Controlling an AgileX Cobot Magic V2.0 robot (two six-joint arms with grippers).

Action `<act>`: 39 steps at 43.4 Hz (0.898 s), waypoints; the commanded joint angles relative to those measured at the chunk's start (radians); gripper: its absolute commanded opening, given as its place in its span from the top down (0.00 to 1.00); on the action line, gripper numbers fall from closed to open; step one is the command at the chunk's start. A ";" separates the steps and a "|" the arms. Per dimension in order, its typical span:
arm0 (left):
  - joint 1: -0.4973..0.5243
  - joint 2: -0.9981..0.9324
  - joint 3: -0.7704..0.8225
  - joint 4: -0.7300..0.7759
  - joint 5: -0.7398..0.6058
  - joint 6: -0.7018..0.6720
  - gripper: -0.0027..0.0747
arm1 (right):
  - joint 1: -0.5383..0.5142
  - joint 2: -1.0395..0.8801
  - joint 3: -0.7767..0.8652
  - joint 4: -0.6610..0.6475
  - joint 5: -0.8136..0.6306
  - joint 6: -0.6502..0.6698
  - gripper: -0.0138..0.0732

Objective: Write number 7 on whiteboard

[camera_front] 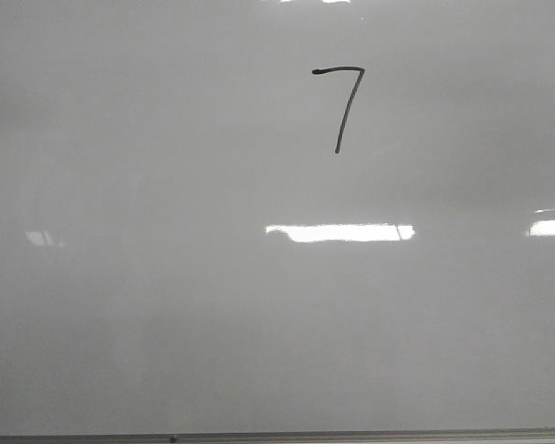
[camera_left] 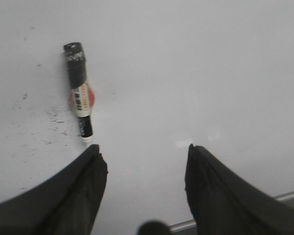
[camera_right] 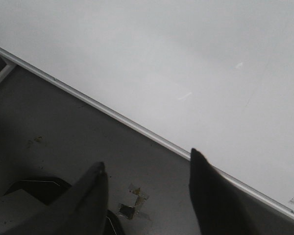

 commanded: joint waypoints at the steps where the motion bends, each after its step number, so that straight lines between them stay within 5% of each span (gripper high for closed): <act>1: -0.084 -0.096 0.020 -0.012 -0.030 0.001 0.49 | -0.002 -0.036 -0.001 -0.010 -0.059 0.000 0.38; 12: -0.227 -0.262 0.155 -0.040 -0.042 0.001 0.49 | -0.002 -0.075 0.024 -0.010 -0.061 -0.001 0.38; 25: -0.241 -0.271 0.170 -0.040 -0.038 0.001 0.49 | -0.002 -0.075 0.026 -0.010 -0.064 -0.002 0.39; 32: -0.241 -0.271 0.170 -0.040 -0.035 0.025 0.52 | -0.002 -0.075 0.026 -0.010 -0.054 -0.003 0.58; 39: -0.241 -0.271 0.170 -0.040 -0.035 0.025 0.69 | -0.002 -0.075 0.026 -0.010 -0.053 -0.003 0.80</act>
